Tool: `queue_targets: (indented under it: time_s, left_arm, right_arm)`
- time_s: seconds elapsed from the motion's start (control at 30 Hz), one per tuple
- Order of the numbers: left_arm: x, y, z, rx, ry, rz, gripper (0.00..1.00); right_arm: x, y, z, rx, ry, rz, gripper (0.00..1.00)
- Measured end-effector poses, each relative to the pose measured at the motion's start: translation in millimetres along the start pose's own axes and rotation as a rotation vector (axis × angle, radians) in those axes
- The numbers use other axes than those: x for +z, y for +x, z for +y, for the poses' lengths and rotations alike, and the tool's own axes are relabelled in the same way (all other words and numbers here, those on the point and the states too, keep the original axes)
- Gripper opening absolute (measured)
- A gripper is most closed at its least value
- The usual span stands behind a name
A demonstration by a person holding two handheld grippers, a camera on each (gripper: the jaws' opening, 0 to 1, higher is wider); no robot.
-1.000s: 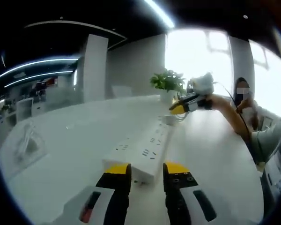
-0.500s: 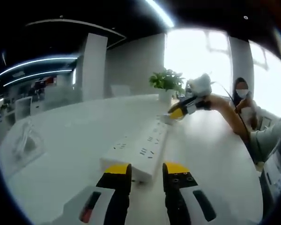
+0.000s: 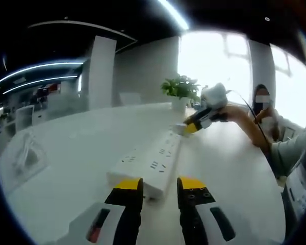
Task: Straighten the power strip on the desk, plug the charger into it
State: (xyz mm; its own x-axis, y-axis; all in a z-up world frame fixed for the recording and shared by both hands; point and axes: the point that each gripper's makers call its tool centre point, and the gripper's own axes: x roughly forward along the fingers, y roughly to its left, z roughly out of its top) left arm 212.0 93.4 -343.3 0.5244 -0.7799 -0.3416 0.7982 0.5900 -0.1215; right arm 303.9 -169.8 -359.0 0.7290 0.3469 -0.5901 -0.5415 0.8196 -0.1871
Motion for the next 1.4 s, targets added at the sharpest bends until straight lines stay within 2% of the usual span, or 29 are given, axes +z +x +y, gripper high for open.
queue_targets:
  time_s: [0.27, 0.67, 0.87, 1.0, 1.4]
  left_arm:
    - [0.0, -0.1, -1.5, -0.003, 0.001, 0.001, 0.27]
    - [-0.9, 0.2, -1.7, -0.006, -0.003, 0.006, 0.27]
    - [-2.1, 0.5, -2.6, -0.008, -0.006, 0.008, 0.27]
    - [-2.7, 0.9, -2.5, -0.005, 0.001, 0.012, 0.27]
    - [-3.6, 1.4, -2.5, -0.006, 0.0, 0.013, 0.27]
  right_arm:
    - [-2.7, 3.9, -2.5, -0.001, 0.022, 0.011, 0.28]
    - [2.8, 4.6, -2.5, -0.001, 0.063, -0.024, 0.27]
    - [3.3, 4.6, -2.6, 0.003, 0.049, -0.027, 0.27]
    - [4.1, 4.0, 1.8, 0.021, -0.046, -0.031, 0.27]
    - [3.8, 5.4, 6.8, 0.037, -0.034, -0.039, 0.26]
